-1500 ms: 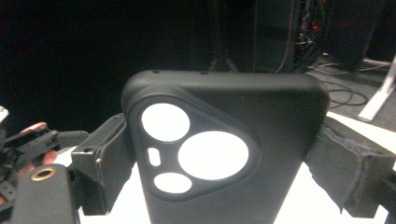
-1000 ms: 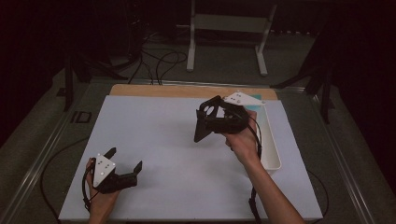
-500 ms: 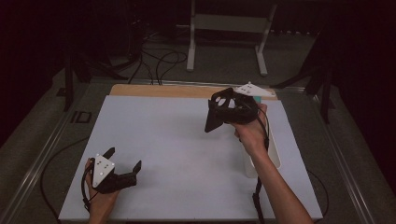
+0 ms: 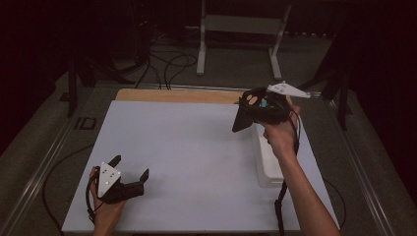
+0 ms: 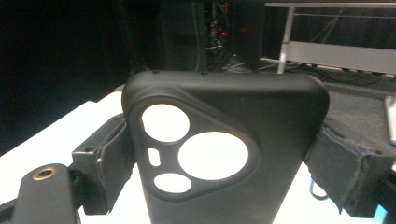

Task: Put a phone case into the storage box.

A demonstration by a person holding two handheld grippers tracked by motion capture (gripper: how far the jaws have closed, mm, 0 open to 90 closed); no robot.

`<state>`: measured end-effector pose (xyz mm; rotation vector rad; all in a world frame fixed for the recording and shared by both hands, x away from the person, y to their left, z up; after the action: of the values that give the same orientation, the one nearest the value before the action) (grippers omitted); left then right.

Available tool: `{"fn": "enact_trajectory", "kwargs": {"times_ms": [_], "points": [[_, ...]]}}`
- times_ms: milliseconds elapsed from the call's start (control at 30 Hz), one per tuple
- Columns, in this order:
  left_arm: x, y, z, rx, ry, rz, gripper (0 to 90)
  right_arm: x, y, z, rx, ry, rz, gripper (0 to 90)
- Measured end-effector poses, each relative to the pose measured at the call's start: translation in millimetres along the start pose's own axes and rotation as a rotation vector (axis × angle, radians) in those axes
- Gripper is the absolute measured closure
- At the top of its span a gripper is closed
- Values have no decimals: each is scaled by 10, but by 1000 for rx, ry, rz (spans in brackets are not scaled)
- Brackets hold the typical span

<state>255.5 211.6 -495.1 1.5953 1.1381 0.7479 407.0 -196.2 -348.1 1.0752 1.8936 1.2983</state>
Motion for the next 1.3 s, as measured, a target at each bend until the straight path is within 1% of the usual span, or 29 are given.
{"fn": "enact_trajectory", "kwargs": {"times_ms": [233, 400, 433, 633, 667, 767, 1000, 1200, 1300], "points": [[3, 3, -3, -3, -1, -3, 1, -159, 0, -13, 10, -44, 15, 142], [13, 8, -12, -7, 2, -5, 0, -246, 1, 3, 24, -79, 4, 143], [14, 9, -13, -7, 2, -5, 0, -260, 1, 4, 26, -87, 9, 143], [13, 8, -11, -8, 1, -3, 0, -341, -1, 13, 33, -112, 4, 143], [14, 8, -11, -8, 0, -4, 0, -377, -3, 19, 35, -125, 6, 142], [19, 10, -16, -10, 2, -4, 0, -439, -7, 25, 41, -142, 18, 143], [25, 12, -18, -16, 4, -10, 0, -532, -16, 37, 52, -170, 19, 143], [27, 10, -15, -13, 4, -7, 0, -631, -29, 58, 65, -199, 32, 142], [30, 10, -14, -13, 5, -11, 0, -655, -31, 66, 69, -209, 27, 142]]}}
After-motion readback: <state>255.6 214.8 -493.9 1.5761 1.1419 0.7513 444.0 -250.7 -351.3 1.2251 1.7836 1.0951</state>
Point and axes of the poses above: each handheld gripper's, and its own axes: z roughly forward along the jaws, y roughly out of its top, x roughly to its left, the point moved 3 cm from there along z, roughly forward along the jaws, and after that the axes turned 7 degrees about -z, right-handed, at the moved point
